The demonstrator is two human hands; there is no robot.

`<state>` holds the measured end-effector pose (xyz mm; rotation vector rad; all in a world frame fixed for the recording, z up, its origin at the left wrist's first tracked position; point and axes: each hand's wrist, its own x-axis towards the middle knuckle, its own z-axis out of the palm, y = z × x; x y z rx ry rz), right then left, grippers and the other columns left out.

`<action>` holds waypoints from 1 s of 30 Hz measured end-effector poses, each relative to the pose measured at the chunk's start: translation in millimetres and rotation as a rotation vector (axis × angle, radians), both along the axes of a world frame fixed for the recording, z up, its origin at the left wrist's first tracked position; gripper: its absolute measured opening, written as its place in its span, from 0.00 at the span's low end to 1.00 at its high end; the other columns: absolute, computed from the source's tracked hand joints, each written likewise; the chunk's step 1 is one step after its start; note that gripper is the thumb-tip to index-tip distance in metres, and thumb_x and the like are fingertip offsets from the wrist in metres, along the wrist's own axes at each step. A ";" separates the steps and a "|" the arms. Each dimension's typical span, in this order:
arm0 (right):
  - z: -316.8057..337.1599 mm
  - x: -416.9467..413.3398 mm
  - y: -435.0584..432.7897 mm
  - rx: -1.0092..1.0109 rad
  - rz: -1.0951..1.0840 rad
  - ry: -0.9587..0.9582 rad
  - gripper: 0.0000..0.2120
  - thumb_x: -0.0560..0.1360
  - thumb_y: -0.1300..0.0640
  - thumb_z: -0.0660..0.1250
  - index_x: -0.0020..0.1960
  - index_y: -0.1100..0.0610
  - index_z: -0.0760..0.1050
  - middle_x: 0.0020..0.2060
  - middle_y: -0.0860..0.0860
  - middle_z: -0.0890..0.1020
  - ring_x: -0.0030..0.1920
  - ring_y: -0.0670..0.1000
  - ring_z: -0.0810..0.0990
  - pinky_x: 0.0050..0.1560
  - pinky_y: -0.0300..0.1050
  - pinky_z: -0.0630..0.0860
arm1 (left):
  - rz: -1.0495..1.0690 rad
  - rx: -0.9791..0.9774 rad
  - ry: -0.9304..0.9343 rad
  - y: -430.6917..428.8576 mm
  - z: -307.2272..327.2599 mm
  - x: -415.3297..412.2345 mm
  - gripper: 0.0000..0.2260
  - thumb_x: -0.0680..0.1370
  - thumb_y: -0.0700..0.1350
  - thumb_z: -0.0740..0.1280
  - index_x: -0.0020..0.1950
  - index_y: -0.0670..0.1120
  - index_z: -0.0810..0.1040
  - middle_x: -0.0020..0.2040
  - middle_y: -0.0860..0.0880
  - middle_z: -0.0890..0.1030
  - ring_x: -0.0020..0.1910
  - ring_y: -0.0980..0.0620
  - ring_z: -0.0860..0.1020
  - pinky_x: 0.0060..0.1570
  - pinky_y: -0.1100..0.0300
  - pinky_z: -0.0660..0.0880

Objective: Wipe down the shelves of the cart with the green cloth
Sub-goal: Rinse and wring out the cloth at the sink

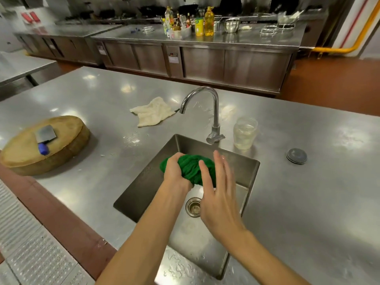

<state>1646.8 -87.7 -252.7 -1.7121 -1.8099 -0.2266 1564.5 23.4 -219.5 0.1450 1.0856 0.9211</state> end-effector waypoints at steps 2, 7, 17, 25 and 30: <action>-1.2 4.6 8.8 -0.011 -0.003 -0.019 0.40 0.69 0.73 0.58 0.79 0.64 0.51 0.78 0.64 0.47 0.77 0.67 0.49 0.70 0.67 0.64 | -0.016 -0.010 -0.020 -3.1 3.5 13.1 0.08 0.76 0.44 0.66 0.49 0.40 0.78 0.43 0.42 0.82 0.43 0.43 0.83 0.50 0.50 0.83; 12.3 31.9 46.8 -0.104 -0.093 0.043 0.43 0.68 0.72 0.69 0.78 0.60 0.54 0.79 0.59 0.53 0.59 0.62 0.71 0.41 0.52 0.82 | 0.114 0.088 0.168 -16.4 5.2 39.2 0.08 0.74 0.40 0.71 0.53 0.42 0.81 0.49 0.42 0.85 0.46 0.43 0.84 0.47 0.50 0.83; 19.2 27.6 66.0 -0.374 -0.007 0.718 0.06 0.63 0.59 0.70 0.32 0.52 0.73 0.24 0.49 0.78 0.26 0.44 0.75 0.22 0.38 0.67 | -0.061 0.840 0.825 -8.2 24.6 36.1 0.09 0.66 0.44 0.73 0.45 0.53 0.82 0.39 0.56 0.83 0.44 0.54 0.83 0.49 0.55 0.81; 19.8 23.8 60.9 -0.586 0.308 1.188 0.09 0.58 0.73 0.69 0.32 0.64 0.72 0.22 0.50 0.73 0.24 0.47 0.71 0.25 0.40 0.67 | -0.501 0.858 0.716 7.9 25.6 15.6 0.06 0.63 0.38 0.71 0.36 0.37 0.75 0.31 0.45 0.75 0.32 0.50 0.75 0.35 0.55 0.73; 20.8 16.0 63.8 -0.616 0.423 1.404 0.09 0.55 0.69 0.67 0.31 0.61 0.70 0.27 0.55 0.69 0.30 0.50 0.68 0.29 0.43 0.63 | -0.643 0.855 0.515 18.1 40.3 10.5 0.06 0.72 0.25 0.65 0.43 0.34 0.78 0.34 0.41 0.82 0.32 0.49 0.81 0.37 0.58 0.80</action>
